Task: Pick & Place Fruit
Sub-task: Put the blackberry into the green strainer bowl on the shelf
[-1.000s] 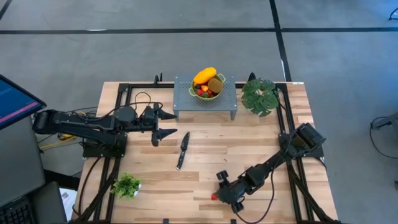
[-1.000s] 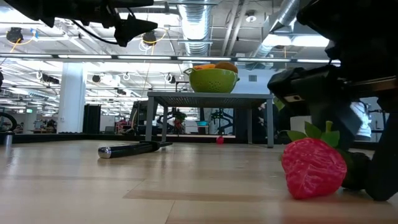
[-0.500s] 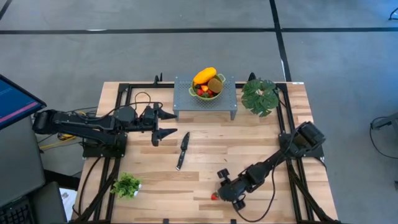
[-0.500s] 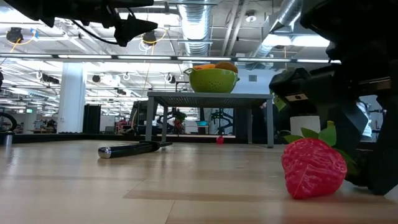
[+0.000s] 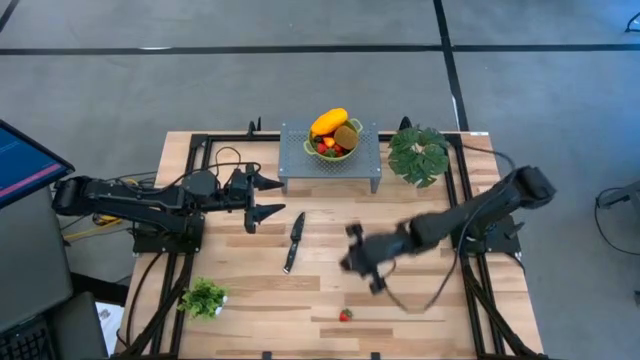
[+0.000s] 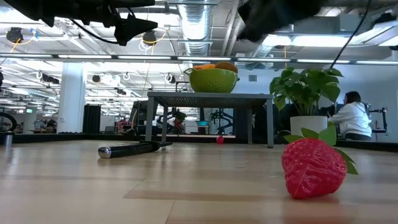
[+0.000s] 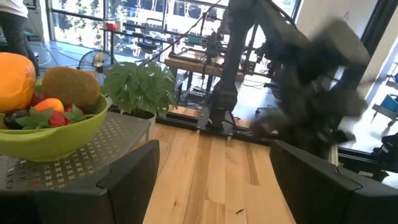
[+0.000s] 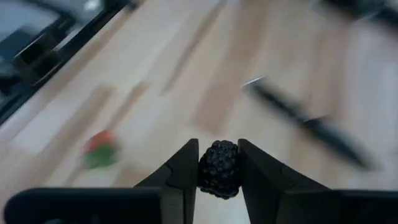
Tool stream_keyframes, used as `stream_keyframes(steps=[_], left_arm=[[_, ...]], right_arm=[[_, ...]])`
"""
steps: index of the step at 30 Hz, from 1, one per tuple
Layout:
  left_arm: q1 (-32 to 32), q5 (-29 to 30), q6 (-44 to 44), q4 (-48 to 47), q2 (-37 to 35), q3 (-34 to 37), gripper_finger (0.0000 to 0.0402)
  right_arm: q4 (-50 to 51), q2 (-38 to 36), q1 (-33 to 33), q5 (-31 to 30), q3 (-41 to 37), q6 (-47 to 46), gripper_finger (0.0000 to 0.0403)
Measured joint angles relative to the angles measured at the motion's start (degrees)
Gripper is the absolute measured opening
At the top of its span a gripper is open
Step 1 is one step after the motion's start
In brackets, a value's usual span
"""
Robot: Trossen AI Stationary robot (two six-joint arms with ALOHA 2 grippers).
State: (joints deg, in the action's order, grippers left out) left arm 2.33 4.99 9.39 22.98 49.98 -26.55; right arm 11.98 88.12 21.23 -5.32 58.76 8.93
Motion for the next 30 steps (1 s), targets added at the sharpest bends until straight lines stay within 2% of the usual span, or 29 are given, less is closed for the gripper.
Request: stream_keyframes(steps=[7, 12, 16, 21, 30], left_arm=[[0.0, 1.83, -0.07, 0.69, 0.0, 0.0, 0.0298], [0.0, 3.55, -0.08, 1.67, 0.0, 0.0, 0.0298], [0.0, 5.29, -0.09, 1.77, 0.0, 0.0, 0.0298], [0.0, 5.7, -0.07, 1.9, 0.0, 0.0, 0.0298], [0.0, 7.59, -2.13, 2.6, 0.0, -0.02, 0.0298]], right_arm=[[-6.36, -10.81, -14.16, -0.04, 0.04, 5.78, 0.0081], [-14.14, -12.83, -24.1, 1.14, 0.07, 8.22, 0.0085], [-17.45, -10.7, -31.4, 1.74, 0.09, 9.61, 0.0086], [-18.21, -6.39, -38.66, 5.85, 1.47, 9.39, 0.0086], [-15.85, 1.22, -44.48, 7.06, 7.49, 9.68, 0.0086]])
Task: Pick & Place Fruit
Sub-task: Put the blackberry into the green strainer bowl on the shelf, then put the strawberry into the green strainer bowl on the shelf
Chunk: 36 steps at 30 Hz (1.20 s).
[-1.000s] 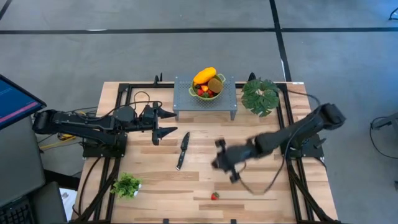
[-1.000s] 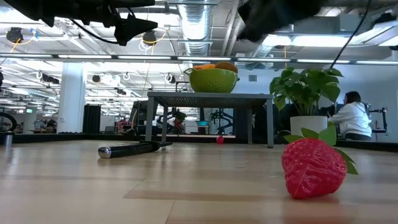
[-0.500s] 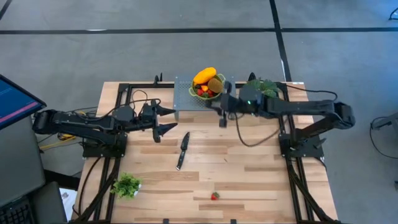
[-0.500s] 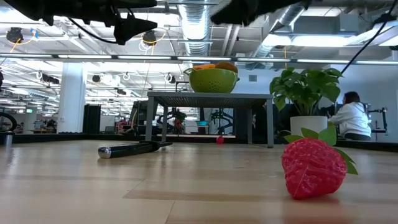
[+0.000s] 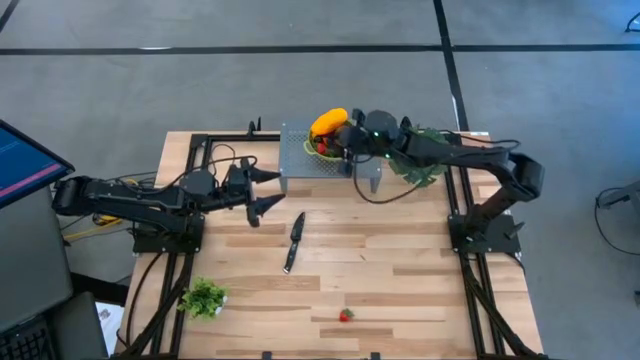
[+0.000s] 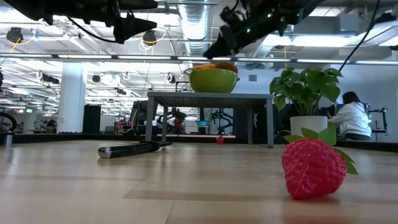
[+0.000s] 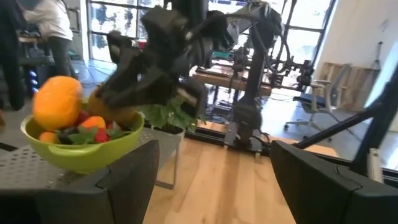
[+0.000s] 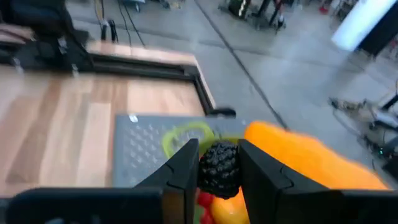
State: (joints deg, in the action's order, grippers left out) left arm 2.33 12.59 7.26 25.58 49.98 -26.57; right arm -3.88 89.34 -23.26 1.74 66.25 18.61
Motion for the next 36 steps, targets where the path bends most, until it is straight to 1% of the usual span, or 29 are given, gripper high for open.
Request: stream_keyframes(steps=[2, 6, 9, 22, 24, 29, 31, 36], left_arm=[[0.0, 0.83, -0.89, 0.27, 0.0, 0.0, 0.0298], [0.0, 1.26, -0.99, 0.42, 0.0, 0.0, 0.0298], [0.0, 1.26, -0.98, 0.72, 0.0, 0.0, 0.0298], [0.0, 1.41, -0.89, 0.62, 0.0, 0.0, 0.0298], [0.0, 1.41, -0.88, 0.59, 0.0, 0.0, 0.0298], [0.0, 1.37, -0.91, 0.57, 0.0, 0.0, 0.0298], [0.0, 1.37, -0.91, 0.55, 0.0, 0.0, 0.0298], [0.0, 1.15, -0.93, 0.57, 0.0, 0.0, 0.0298]], right_arm=[[2.27, 1.24, -1.0, -0.01, 1.08, -0.01, 0.0086], [3.59, 2.48, -1.78, -0.06, 2.81, -0.02, 0.0088], [3.76, 2.93, -1.64, -0.01, 3.36, -0.4, 0.0097], [3.41, 2.84, -2.66, -0.22, 3.68, -2.14, 0.0186], [4.12, 1.97, -2.39, -0.2, 3.63, -2.14, 0.0196], [5.06, -2.13, 0.88, -0.15, 3.66, -0.79, 0.0206], [6.5, -3.97, 3.3, -0.07, 3.68, -0.66, 0.0204], [14.62, -7.67, 11.47, -0.11, 3.68, -1.72, 0.0187]])
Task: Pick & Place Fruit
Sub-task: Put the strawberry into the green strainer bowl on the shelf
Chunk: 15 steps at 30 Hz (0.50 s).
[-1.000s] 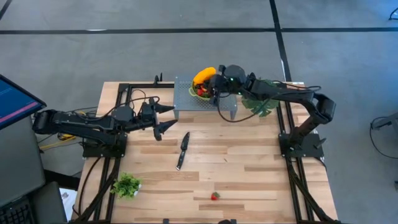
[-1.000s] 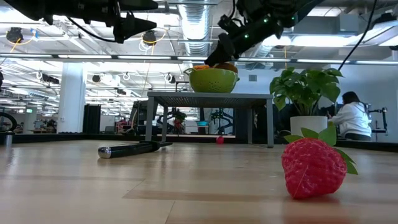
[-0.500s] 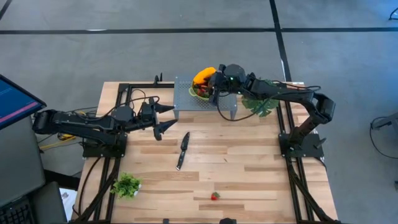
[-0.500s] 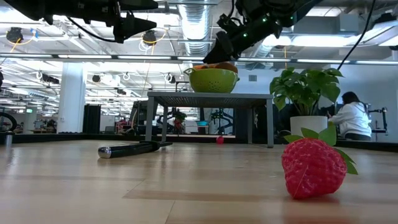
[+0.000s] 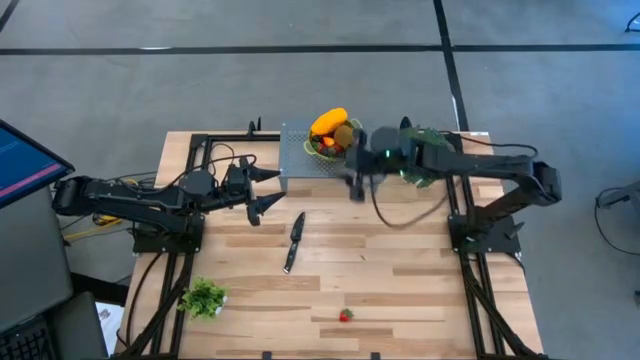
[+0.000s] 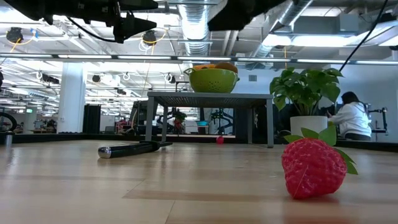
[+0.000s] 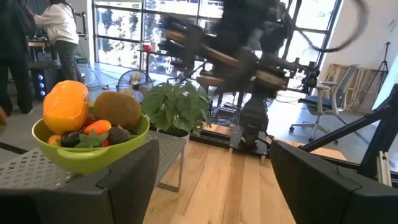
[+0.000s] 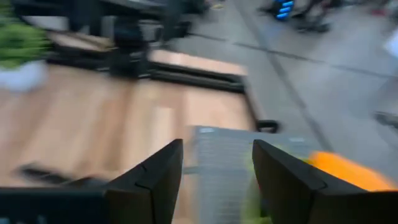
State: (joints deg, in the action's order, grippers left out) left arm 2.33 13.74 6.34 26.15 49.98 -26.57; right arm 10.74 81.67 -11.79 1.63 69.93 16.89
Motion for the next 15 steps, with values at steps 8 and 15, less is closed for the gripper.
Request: stream_keyframes(steps=[8, 15], left_arm=[[0.0, 0.02, 0.1, 0.15, 0.0, 0.0, 0.0298], [-0.02, -0.2, 3.09, 0.22, 0.0, 0.0, 0.0298]], right_arm=[[7.86, 0.57, 17.99, -0.41, 0.0, -1.76, 0.0147], [8.73, 2.09, 30.44, -0.57, -0.02, -3.0, 0.0123]])
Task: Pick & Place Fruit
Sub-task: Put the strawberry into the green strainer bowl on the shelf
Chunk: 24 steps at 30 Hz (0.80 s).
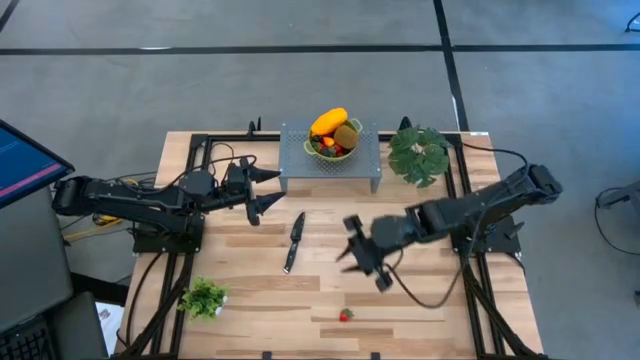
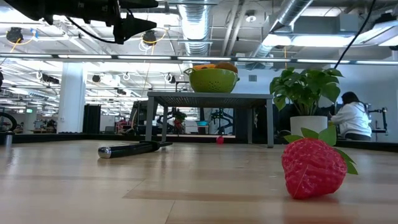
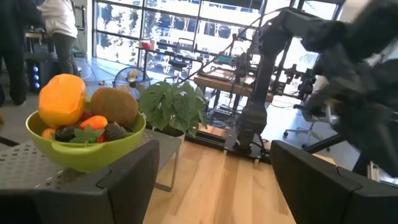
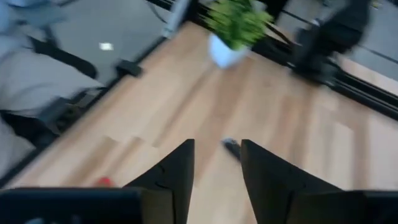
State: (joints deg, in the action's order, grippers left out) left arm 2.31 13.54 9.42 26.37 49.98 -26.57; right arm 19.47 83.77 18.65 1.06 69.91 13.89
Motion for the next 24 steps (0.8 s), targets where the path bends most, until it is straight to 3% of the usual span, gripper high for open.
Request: stream_keyframes(steps=[6, 12, 24], left_arm=[[-0.6, -0.04, 0.28, -0.1, 0.02, 0.0, 0.0298], [-2.61, -0.22, 0.31, -0.24, 0.02, 0.0, 0.0298], [-7.46, -0.19, 0.33, -0.62, 0.02, -0.02, 0.0298]], right_arm=[[-3.08, 3.51, 7.62, -1.35, 0.08, -2.56, 0.0123], [-3.53, 12.12, 12.86, -1.66, -0.1, -4.34, 0.0138], [-9.67, 22.42, 15.04, -3.23, -0.02, -9.66, 0.0225]])
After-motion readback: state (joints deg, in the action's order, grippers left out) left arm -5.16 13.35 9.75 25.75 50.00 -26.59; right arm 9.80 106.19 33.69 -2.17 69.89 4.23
